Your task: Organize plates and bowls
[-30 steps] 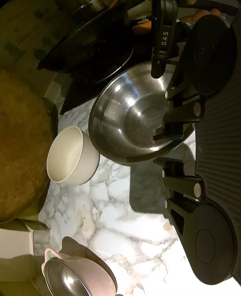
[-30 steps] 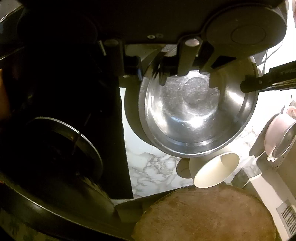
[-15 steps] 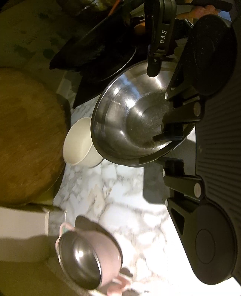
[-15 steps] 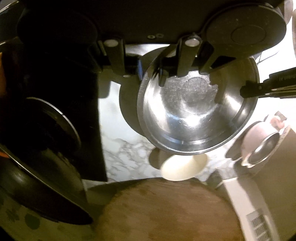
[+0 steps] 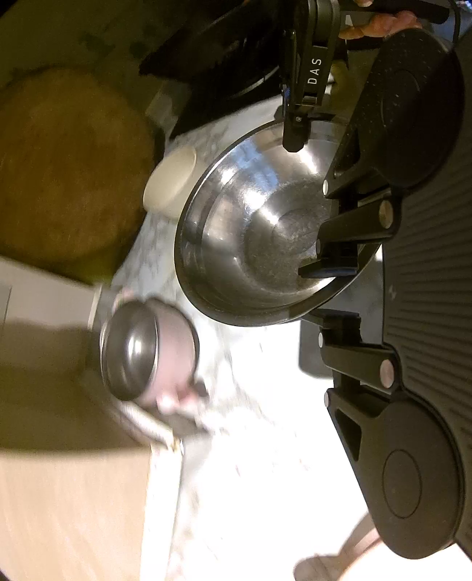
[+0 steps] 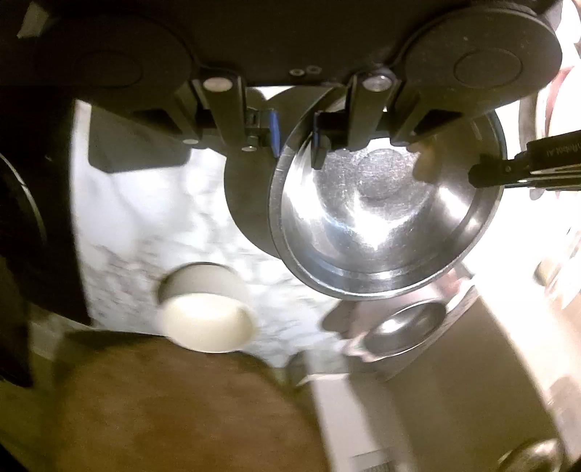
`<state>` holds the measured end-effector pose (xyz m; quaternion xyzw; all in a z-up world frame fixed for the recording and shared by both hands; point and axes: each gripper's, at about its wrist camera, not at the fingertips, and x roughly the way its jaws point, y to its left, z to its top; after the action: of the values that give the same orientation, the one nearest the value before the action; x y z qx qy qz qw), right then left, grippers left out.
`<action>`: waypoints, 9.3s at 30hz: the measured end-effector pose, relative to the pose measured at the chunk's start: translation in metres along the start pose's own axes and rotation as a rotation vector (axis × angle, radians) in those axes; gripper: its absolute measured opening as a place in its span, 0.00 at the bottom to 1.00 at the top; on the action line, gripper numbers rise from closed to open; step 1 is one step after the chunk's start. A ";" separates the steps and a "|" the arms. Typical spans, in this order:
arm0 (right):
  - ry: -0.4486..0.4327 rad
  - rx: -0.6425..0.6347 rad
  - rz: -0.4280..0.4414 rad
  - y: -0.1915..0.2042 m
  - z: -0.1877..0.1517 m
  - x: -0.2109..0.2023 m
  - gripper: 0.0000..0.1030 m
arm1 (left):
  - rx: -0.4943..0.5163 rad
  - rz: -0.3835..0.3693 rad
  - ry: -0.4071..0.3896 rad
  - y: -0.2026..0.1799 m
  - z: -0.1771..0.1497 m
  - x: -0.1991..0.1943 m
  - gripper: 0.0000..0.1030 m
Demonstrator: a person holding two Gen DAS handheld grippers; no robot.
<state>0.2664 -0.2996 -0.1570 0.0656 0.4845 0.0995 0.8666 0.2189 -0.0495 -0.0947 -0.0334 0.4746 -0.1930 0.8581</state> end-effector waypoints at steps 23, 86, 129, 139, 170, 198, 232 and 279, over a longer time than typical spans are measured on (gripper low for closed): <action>0.098 -0.203 0.083 0.078 -0.001 0.044 0.17 | -0.171 0.127 0.022 0.067 -0.045 -0.011 0.16; -0.014 -0.059 0.068 0.042 0.150 0.063 0.61 | 0.082 0.129 -0.134 0.030 0.079 0.029 0.74; 0.120 -0.111 0.090 0.038 0.169 0.143 0.06 | 0.067 0.114 -0.059 0.043 0.122 0.103 0.42; 0.106 -0.101 0.075 0.038 0.168 0.140 0.06 | -0.019 0.147 -0.036 0.055 0.126 0.114 0.14; 0.009 -0.170 0.049 0.069 0.134 0.012 0.06 | 0.052 0.139 -0.067 0.016 0.104 -0.003 0.11; 0.169 -0.142 0.075 0.099 0.037 0.015 0.07 | 0.080 0.138 0.080 0.027 0.014 -0.017 0.11; 0.198 -0.154 0.041 0.094 0.037 0.039 0.12 | 0.106 0.149 0.117 0.034 0.032 0.030 0.11; 0.035 -0.097 0.072 0.052 0.066 -0.043 0.69 | 0.141 -0.032 -0.072 -0.013 0.075 -0.036 0.75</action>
<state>0.2948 -0.2605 -0.0760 0.0391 0.4915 0.1550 0.8561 0.2595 -0.0582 -0.0216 0.0123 0.4279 -0.2383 0.8717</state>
